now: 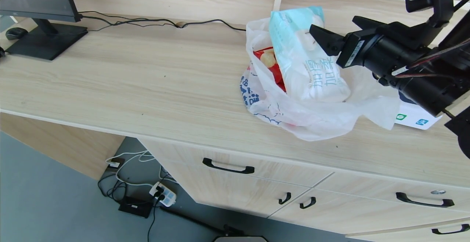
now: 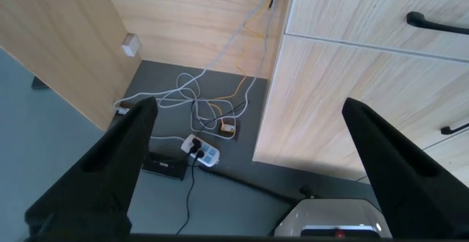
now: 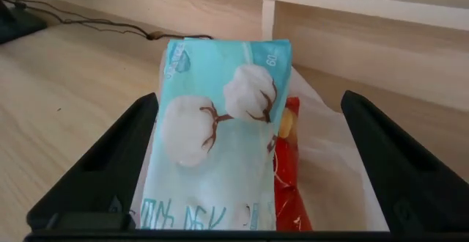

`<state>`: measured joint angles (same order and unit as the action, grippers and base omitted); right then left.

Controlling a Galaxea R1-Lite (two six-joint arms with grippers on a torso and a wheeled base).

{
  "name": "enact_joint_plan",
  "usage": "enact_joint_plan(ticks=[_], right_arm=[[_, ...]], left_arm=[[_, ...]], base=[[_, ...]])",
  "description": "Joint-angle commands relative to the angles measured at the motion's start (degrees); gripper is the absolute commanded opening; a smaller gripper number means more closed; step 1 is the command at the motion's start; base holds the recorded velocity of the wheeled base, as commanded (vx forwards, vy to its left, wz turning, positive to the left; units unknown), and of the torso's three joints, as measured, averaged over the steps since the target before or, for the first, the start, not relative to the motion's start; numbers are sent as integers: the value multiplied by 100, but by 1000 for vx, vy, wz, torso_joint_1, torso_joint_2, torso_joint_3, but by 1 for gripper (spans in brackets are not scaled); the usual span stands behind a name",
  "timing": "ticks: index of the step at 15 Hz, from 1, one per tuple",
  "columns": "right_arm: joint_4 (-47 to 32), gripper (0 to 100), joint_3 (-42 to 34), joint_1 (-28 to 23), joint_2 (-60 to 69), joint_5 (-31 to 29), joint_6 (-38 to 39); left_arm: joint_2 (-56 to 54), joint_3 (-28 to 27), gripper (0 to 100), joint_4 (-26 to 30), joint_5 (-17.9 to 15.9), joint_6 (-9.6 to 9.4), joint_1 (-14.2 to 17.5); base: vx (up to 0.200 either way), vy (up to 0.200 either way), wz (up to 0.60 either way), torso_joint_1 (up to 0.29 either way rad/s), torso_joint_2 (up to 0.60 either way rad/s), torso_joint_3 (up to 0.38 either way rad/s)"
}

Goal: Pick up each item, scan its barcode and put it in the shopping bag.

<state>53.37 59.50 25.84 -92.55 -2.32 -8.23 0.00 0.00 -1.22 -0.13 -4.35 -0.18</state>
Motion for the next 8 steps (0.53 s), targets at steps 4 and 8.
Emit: enact_joint_plan(ticks=[4, 8], right_arm=[[-11, 100, -1345, 281, 1512, -428, 58], [-20, 100, -4447, 1362, 3314, -1245, -56]], left_arm=[[0, 0, 100, -1, 5, -4, 1], [9, 0, 100, -1, 5, 13, 1]], base=[[0, 0, 0, 0, 0, 0], [0, 0, 0, 0, 0, 0]])
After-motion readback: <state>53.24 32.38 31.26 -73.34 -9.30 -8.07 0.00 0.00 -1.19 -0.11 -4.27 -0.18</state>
